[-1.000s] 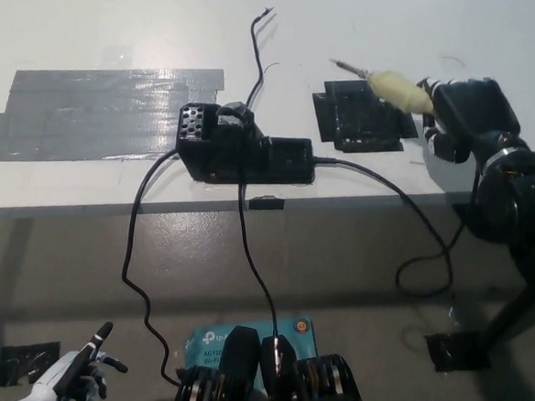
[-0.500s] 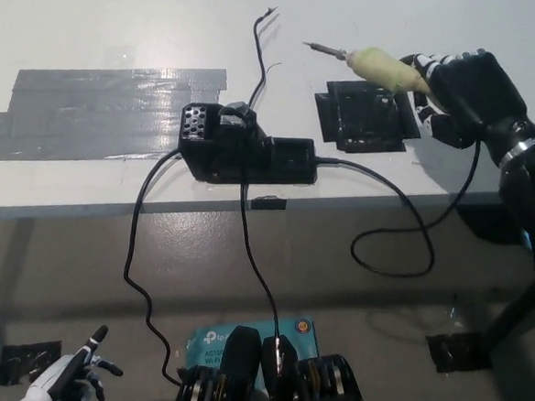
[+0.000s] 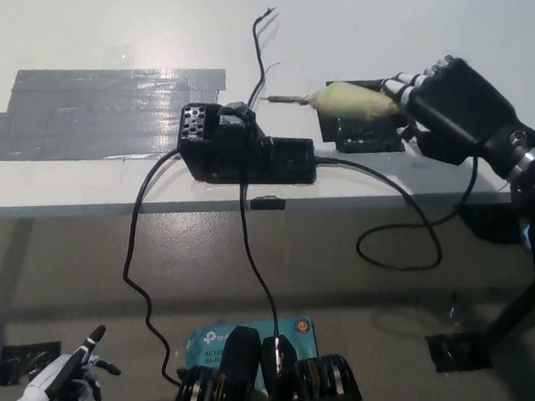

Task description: The robot uses its right hand to grab and lift the soldering gun kept on the middle of the table and puts it in its base

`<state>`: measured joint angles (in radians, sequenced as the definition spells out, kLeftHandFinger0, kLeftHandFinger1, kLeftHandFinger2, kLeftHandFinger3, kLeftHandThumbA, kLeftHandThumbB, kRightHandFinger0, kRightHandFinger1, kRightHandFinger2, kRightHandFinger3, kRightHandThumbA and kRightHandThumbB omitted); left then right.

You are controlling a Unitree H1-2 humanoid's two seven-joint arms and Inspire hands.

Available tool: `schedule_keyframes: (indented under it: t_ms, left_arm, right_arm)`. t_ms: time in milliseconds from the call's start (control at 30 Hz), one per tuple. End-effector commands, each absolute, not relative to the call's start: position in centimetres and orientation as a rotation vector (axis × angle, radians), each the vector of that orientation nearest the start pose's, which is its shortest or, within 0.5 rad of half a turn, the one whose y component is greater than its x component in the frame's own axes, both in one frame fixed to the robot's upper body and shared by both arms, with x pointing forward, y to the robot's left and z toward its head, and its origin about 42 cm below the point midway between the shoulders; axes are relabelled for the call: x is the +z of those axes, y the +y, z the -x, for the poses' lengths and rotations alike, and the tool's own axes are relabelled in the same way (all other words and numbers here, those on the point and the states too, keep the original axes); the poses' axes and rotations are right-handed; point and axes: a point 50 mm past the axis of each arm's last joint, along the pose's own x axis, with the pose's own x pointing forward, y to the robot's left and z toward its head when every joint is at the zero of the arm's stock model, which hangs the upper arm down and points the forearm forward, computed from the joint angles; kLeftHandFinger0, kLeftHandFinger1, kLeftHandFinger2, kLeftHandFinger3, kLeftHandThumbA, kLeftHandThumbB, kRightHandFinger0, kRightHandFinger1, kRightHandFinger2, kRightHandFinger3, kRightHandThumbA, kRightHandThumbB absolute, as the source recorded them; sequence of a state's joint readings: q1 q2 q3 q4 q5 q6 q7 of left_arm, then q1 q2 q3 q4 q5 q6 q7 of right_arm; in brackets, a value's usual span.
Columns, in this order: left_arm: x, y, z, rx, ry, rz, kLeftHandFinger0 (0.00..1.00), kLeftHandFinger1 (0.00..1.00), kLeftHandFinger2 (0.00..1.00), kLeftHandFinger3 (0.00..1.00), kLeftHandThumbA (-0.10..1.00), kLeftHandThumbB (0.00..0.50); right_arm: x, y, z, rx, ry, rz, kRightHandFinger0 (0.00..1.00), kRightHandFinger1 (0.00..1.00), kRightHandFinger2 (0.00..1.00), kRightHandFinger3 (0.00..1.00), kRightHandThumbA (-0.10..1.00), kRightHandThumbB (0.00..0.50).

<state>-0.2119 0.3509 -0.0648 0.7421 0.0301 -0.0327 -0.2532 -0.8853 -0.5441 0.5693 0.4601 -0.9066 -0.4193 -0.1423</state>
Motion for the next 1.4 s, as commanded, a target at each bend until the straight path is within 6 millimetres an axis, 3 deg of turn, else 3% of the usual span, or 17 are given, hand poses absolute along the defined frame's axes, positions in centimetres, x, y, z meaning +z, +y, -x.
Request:
schedule_keyframes:
  t_ms: [0, 100, 167, 300, 333, 367, 433, 500, 600, 767, 967, 1000, 1033, 1067, 1167, 1300, 1367]
  left_arm:
    - [-0.4, 36.2, -31.1, -0.204, 0.522, -0.343, 0.0, 0.0, 0.25, 0.52, 1.0, 0.5]
    - [-0.4, 36.3, -31.1, -0.204, 0.522, -0.342, 0.0, 0.0, 0.24, 0.5, 1.0, 0.5]
    - [-0.4, 36.0, -31.0, -0.199, 0.527, -0.342, 0.0, 0.0, 0.26, 0.5, 1.0, 0.5]
    - [-0.3, 36.0, -31.1, -0.21, 0.517, -0.354, 0.0, 0.0, 0.23, 0.51, 1.0, 0.5]
    - [-0.2, 36.0, -31.2, -0.211, 0.517, -0.358, 0.0, 0.0, 0.23, 0.53, 1.0, 0.5]
    - [-0.2, 35.9, -31.2, -0.209, 0.518, -0.355, 0.0, 0.0, 0.22, 0.5, 1.0, 0.5]
    - [-0.1, 35.8, -31.3, -0.217, 0.514, -0.355, 0.0, 0.0, 0.22, 0.5, 1.0, 0.5]
    - [-0.2, 35.8, -31.2, -0.219, 0.514, -0.355, 0.0, 0.0, 0.2, 0.48, 1.0, 0.5]
    - [-0.2, 35.5, -31.2, -0.213, 0.52, -0.347, 0.0, 0.0, 0.22, 0.46, 1.0, 0.5]
    - [-0.2, 35.5, -31.3, -0.23, 0.51, -0.345, 0.0, 0.02, 0.22, 0.45, 1.0, 0.5]
    - [-0.2, 35.5, -31.4, -0.23, 0.514, -0.339, 0.0, 0.0, 0.22, 0.46, 1.0, 0.5]
    - [-0.2, 35.5, -31.4, -0.223, 0.514, -0.345, 0.0, 0.0, 0.21, 0.45, 1.0, 0.5]
    - [0.0, 35.5, -31.4, -0.224, 0.513, -0.346, 0.0, 0.0, 0.22, 0.45, 1.0, 0.5]
    - [0.0, 35.5, -31.4, -0.224, 0.515, -0.349, 0.0, 0.0, 0.24, 0.47, 1.0, 0.5]
    - [0.0, 35.6, -31.4, -0.224, 0.513, -0.352, 0.0, 0.0, 0.25, 0.48, 1.0, 0.5]
    - [0.0, 35.5, -31.5, -0.23, 0.503, -0.365, 0.0, 0.0, 0.22, 0.48, 1.0, 0.5]
    - [0.1, 35.5, -31.6, -0.228, 0.504, -0.37, 0.0, 0.0, 0.23, 0.49, 1.0, 0.5]
  right_arm:
    - [34.5, -21.0, -49.2, 0.416, -1.034, 1.594, 0.0, 0.0, 0.46, 0.19, -0.1, 0.052]
    - [34.7, -20.5, -49.4, 0.419, -1.039, 1.585, 0.0, 0.0, 0.45, 0.14, -0.1, 0.051]
    - [34.9, -20.4, -49.7, 0.408, -1.023, 1.578, 0.0, 0.0, 0.38, 0.08, -0.1, 0.0]
    - [35.4, -20.3, -50.3, 0.376, -1.024, 1.565, 0.0, 0.0, 0.35, 0.03, -0.1, 0.0]
    - [35.4, -20.4, -50.4, 0.371, -1.022, 1.577, 0.0, 0.0, 0.36, 0.03, -0.1, 0.026]
    - [35.5, -20.4, -50.5, 0.367, -1.013, 1.582, 0.0, 0.01, 0.42, 0.07, -0.1, 0.047]
    - [35.7, -20.5, -50.8, 0.352, -0.987, 1.587, 0.0, 0.0, 0.44, 0.1, -0.1, 0.056]
    - [35.6, -20.6, -50.8, 0.349, -0.959, 1.592, 0.0, 0.01, 0.34, 0.21, -0.1, 0.034]
    - [35.5, -20.6, -51.0, 0.348, -0.927, 1.621, 0.0, 0.02, 0.3, 0.32, -0.1, 0.005]
    - [35.2, -20.3, -51.1, 0.361, -0.954, 1.621, 0.0, 0.0, 0.35, 0.32, -0.1, 0.02]
    - [35.1, -20.0, -51.2, 0.383, -0.971, 1.633, 0.0, 0.02, 0.42, 0.31, -0.1, 0.0]
    - [35.0, -19.7, -51.1, 0.395, -0.962, 1.648, 0.0, 0.0, 0.36, 0.29, -0.1, 0.022]
    - [34.9, -19.7, -51.0, 0.402, -0.953, 1.654, 0.0, 0.0, 0.21, 0.22, -0.1, 0.051]
    - [34.7, -19.6, -51.0, 0.414, -0.95, 1.655, 0.0, 0.0, 0.18, 0.2, -0.1, 0.079]
    - [34.8, -19.6, -50.8, 0.432, -0.946, 1.661, 0.0, 0.0, 0.21, 0.2, -0.1, 0.078]
    - [34.2, -20.1, -51.2, 0.433, -0.934, 1.657, 0.0, 0.0, 0.22, 0.1, -0.1, 0.032]
    - [34.2, -20.2, -51.2, 0.437, -0.925, 1.669, 0.0, 0.0, 0.08, 0.1, -0.1, 0.033]
